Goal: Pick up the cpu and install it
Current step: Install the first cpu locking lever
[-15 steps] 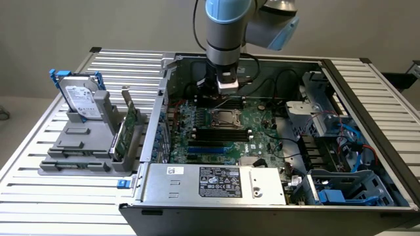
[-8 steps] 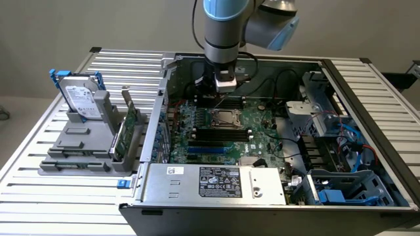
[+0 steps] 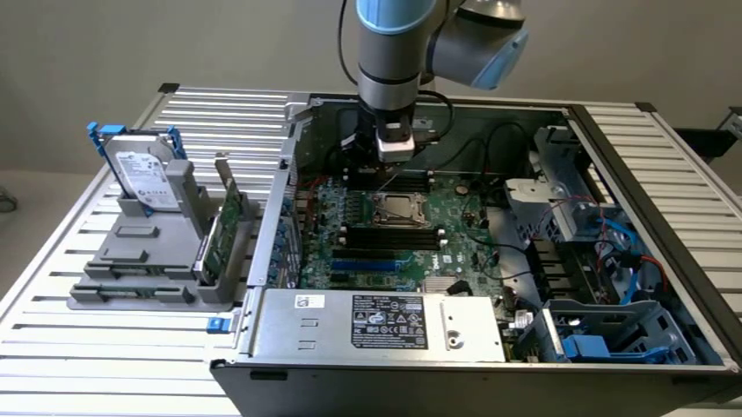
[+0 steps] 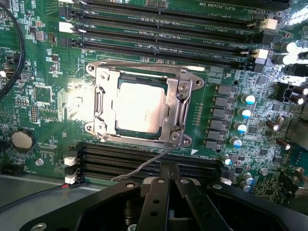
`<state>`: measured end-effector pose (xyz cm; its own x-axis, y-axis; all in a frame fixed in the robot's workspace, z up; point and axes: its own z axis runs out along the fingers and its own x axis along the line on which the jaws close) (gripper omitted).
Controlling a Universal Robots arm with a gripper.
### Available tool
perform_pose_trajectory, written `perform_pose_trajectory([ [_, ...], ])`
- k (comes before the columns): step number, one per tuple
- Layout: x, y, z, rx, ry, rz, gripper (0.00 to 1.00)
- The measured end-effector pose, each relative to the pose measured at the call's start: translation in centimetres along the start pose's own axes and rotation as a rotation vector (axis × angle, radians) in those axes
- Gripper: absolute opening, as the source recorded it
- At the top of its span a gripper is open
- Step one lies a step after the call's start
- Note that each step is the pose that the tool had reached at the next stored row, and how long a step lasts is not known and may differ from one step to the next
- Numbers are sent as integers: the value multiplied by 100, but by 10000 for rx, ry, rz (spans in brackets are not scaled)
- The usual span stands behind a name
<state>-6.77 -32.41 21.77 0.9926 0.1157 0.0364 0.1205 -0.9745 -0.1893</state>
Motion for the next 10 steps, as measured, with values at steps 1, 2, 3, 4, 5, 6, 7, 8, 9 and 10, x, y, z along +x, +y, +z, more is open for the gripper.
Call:
perform_pose_trajectory([
  [1, 0, 0, 0, 0, 0, 0, 11],
  [2, 1, 0, 0, 0, -2, 2, 11],
  [3, 4, 1, -1, -1, -5, 2, 11],
  [4, 9, 1, -1, -1, -6, 2, 11],
  [5, 14, 2, 0, 0, -5, 2, 11],
  [6, 19, 2, 0, 1, -5, 1, 11],
  [7, 24, 3, 0, 1, -6, 1, 11],
  [8, 26, 3, 0, 0, -6, 2, 11],
  [9, 27, 3, 1, -3, -5, 3, 11],
  [10, 27, 3, 1, -7, -5, 4, 11],
])
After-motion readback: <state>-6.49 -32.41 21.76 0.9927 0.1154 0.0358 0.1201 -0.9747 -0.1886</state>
